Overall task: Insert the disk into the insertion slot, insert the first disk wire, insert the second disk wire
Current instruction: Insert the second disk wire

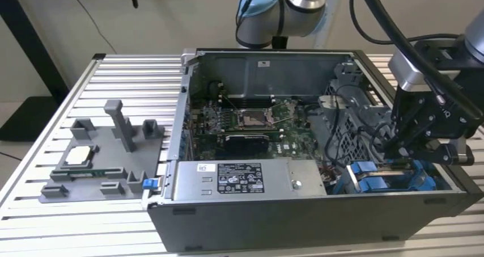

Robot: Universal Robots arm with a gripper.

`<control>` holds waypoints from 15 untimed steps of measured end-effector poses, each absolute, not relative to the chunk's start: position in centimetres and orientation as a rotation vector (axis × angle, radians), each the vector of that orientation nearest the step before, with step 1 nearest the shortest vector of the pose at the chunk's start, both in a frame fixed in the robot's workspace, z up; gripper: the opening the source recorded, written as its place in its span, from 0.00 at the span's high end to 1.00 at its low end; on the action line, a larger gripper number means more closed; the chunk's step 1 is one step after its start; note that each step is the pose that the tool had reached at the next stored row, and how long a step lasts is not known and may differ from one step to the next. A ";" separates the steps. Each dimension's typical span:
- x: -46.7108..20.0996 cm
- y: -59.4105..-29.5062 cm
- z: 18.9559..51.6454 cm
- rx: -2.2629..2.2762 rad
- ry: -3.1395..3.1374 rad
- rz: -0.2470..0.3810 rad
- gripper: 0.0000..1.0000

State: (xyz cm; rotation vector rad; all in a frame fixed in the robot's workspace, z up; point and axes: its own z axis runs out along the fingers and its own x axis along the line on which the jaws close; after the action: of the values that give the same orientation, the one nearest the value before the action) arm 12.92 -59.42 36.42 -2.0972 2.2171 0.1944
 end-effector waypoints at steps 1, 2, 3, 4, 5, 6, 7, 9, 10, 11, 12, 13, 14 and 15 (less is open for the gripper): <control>13.0 -59.4 36.4 -2.099 2.216 0.194 1.00; 13.0 -59.4 36.3 -2.100 2.214 0.194 1.00; 13.1 -59.4 36.2 -2.102 2.211 0.193 1.00; 13.2 -59.4 36.2 -2.105 2.209 0.192 1.00; 13.3 -59.4 36.1 -2.107 2.205 0.192 1.00; 13.3 -59.4 36.1 -2.110 2.202 0.191 1.00; 13.4 -59.4 36.0 -2.113 2.200 0.190 1.00; 13.5 -59.4 35.9 -2.119 2.193 0.189 1.00; 13.6 -59.4 35.9 -2.124 2.188 0.189 1.00; 13.7 -59.4 35.9 -2.132 2.180 0.189 1.00; 13.7 -59.4 35.9 -2.139 2.174 0.190 1.00; 13.7 -59.4 35.8 -2.142 2.171 0.190 1.00; 13.7 -59.4 35.8 -2.143 2.171 0.190 1.00; 13.7 -59.4 35.8 -2.143 2.170 0.190 1.00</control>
State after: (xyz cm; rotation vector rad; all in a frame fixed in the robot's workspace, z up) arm 13.74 -59.42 35.84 -2.1427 2.1705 0.1902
